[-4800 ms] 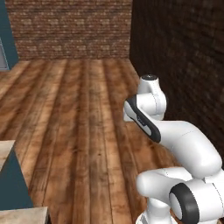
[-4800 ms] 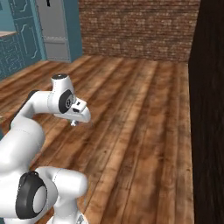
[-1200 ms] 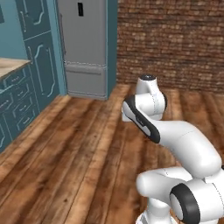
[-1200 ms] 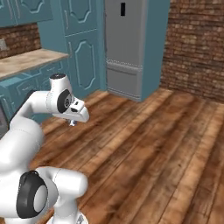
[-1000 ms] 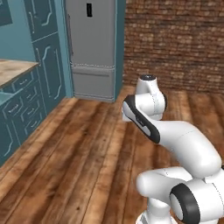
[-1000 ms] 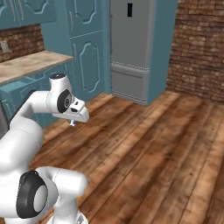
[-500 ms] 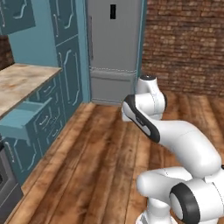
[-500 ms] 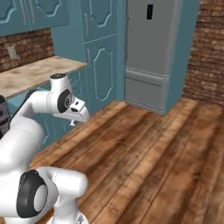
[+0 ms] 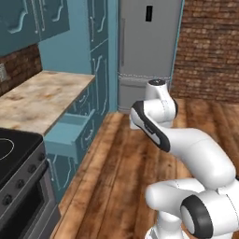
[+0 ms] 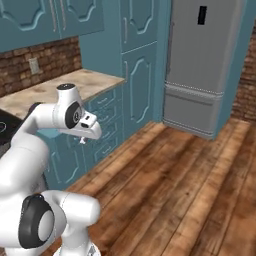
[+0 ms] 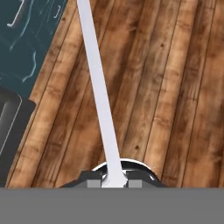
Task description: Pick up the metallic utensils from the counter and place them in the open drawer. Make sure not to pick up any wooden utensils.
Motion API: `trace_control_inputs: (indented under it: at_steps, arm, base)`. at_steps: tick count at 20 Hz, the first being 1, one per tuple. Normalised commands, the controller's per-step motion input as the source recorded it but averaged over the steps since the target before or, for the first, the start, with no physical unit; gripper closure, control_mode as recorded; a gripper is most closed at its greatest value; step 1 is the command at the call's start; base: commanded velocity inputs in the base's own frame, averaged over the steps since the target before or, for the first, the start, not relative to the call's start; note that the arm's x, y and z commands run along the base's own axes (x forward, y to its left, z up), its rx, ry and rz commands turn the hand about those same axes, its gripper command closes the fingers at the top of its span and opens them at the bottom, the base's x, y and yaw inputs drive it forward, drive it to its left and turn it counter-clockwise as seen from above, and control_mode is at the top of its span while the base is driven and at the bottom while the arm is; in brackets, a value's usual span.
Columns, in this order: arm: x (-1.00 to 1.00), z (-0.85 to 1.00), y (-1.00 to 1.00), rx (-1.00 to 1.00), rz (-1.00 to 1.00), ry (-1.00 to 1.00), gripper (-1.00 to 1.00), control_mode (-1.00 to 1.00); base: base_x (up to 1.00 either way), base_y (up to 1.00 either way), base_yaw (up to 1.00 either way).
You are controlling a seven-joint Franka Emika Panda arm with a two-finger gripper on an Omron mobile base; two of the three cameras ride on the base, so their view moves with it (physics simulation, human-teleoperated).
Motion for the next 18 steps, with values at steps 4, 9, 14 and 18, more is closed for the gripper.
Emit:
trace_control_inputs:
  at_steps: [4, 9, 14, 18]
  arm:
    - [0.00, 0.00, 0.00, 0.00, 0.00, 0.00, 1.00, 1.00]
    - [0.00, 0.00, 0.00, 0.00, 0.00, 0.00, 1.00, 1.00]
    - [0.00, 0.00, 0.00, 0.00, 0.00, 0.00, 1.00, 1.00]
    - [0.00, 0.00, 0.00, 0.00, 0.00, 0.00, 1.00, 1.00]
  base:
    - [0.10, 0.56, 0.00]
    - [0.21, 0.60, 0.00]
    - [0.48, 0.76, 0.00]
    - [0.41, 0.33, 0.00]
